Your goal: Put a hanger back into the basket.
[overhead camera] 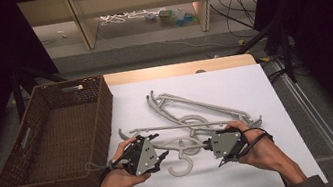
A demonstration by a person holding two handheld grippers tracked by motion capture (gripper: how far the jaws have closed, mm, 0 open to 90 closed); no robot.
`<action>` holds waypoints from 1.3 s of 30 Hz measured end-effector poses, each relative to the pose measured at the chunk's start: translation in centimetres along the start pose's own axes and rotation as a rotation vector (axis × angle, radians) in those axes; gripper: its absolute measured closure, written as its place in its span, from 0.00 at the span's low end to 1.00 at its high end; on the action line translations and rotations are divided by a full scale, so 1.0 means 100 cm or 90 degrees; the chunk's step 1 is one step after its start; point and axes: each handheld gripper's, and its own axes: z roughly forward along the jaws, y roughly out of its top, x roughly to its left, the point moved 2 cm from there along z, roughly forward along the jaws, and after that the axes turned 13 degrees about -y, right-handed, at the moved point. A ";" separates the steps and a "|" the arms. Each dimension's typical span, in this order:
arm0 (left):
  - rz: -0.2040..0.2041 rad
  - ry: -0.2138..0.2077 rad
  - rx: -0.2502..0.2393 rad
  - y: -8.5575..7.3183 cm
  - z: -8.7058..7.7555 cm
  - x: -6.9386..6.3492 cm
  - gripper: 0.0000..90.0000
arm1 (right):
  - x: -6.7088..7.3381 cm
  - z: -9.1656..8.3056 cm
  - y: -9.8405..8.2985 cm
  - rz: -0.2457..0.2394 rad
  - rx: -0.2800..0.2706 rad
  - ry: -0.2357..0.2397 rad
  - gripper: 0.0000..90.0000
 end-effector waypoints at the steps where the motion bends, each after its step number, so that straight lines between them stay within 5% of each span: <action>1: 0.003 -0.005 -0.004 0.001 0.001 -0.001 0.53 | 0.000 0.000 0.000 -0.001 0.000 -0.004 0.92; 9: 0.054 -0.041 0.033 0.004 0.007 -0.005 0.74 | 0.003 -0.002 0.000 0.015 0.008 0.016 0.92; 14: 0.105 -0.046 0.057 0.009 0.005 -0.005 0.78 | 0.002 -0.002 -0.002 0.015 0.001 0.017 0.92; 17: 0.177 -0.036 0.092 0.014 -0.001 -0.003 0.81 | -0.001 -0.002 -0.002 -0.005 -0.030 0.018 0.91; 20: 0.176 -0.050 0.076 0.018 0.001 -0.004 0.83 | -0.006 -0.003 -0.005 -0.005 -0.050 0.006 0.89; 22: 0.179 -0.056 0.064 0.021 0.001 -0.005 0.86 | -0.006 -0.006 -0.009 0.016 -0.020 -0.008 0.87; 23: 0.168 -0.062 0.047 0.024 0.002 -0.007 0.87 | -0.009 -0.004 -0.010 -0.002 -0.027 -0.020 0.87; 24: 0.164 -0.066 0.045 0.027 0.000 -0.007 0.88 | -0.012 -0.002 -0.010 -0.015 -0.036 -0.024 0.87; 27: 0.181 -0.059 0.064 0.035 -0.005 -0.005 0.88 | -0.010 -0.002 -0.013 0.016 -0.028 -0.025 0.83; 30: 0.122 -0.066 0.040 0.038 -0.007 -0.003 0.88 | -0.015 -0.003 -0.013 0.027 -0.030 -0.052 0.74; 35: 0.037 -0.064 0.020 0.039 -0.016 0.008 0.88 | -0.020 -0.009 -0.012 0.174 -0.009 -0.110 0.48; 36: 0.013 -0.062 0.011 0.038 -0.019 0.011 0.88 | -0.020 -0.011 -0.010 0.217 -0.008 -0.125 0.44; 39: -0.064 -0.065 -0.007 0.036 -0.027 0.020 0.88 | -0.025 -0.017 -0.011 0.278 -0.021 -0.178 0.37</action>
